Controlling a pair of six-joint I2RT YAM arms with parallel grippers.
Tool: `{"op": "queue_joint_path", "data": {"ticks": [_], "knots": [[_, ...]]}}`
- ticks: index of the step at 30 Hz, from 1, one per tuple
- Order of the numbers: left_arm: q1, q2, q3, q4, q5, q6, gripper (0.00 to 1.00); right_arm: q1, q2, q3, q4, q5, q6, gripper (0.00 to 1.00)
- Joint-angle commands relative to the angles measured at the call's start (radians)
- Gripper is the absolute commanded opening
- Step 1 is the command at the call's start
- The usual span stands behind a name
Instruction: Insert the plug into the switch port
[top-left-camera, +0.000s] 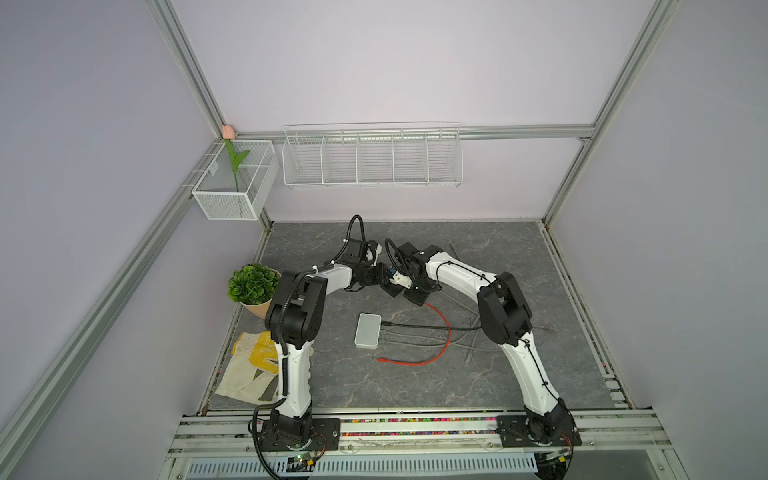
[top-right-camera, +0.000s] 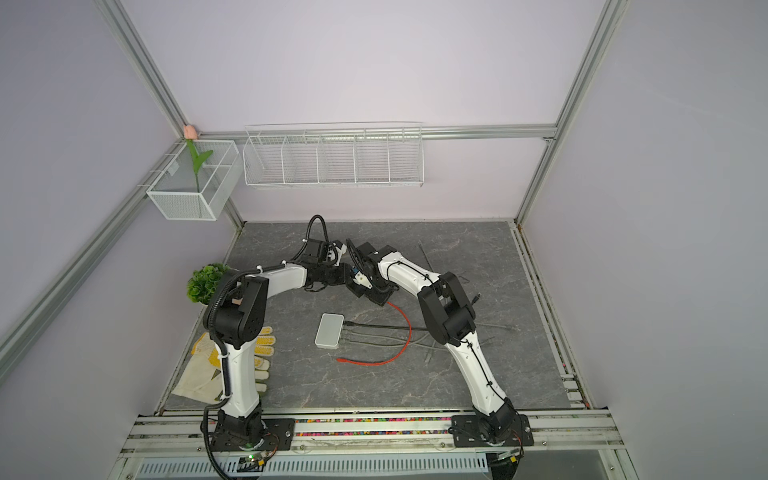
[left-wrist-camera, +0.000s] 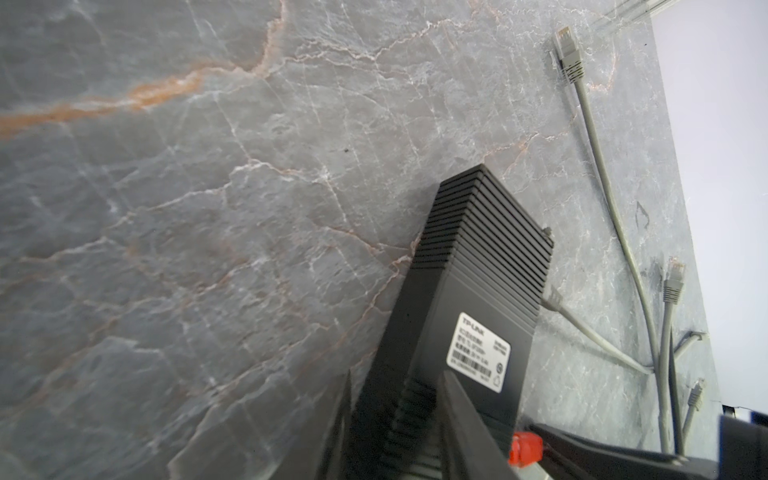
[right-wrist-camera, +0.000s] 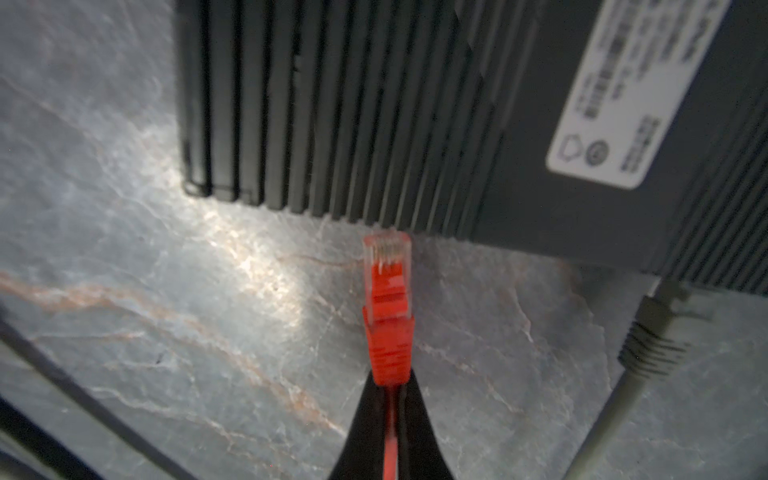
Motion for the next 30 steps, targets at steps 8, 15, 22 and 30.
{"op": "queue_joint_path", "data": {"ticks": [8,15,22,30], "knots": [[-0.013,0.022,-0.002,0.013,0.016,0.004,0.34,0.009,-0.002,0.03,0.006,-0.041,0.016,0.07],[-0.012,0.023,-0.006,0.015,0.046,0.004,0.31,0.009,-0.014,0.028,0.012,-0.08,0.022,0.06],[0.009,0.059,0.03,-0.023,0.146,0.013,0.25,-0.001,-0.021,0.013,0.066,-0.094,0.044,0.06],[0.044,0.094,0.063,-0.065,0.235,0.03,0.28,-0.022,-0.061,-0.057,0.119,-0.125,0.068,0.07]]}}
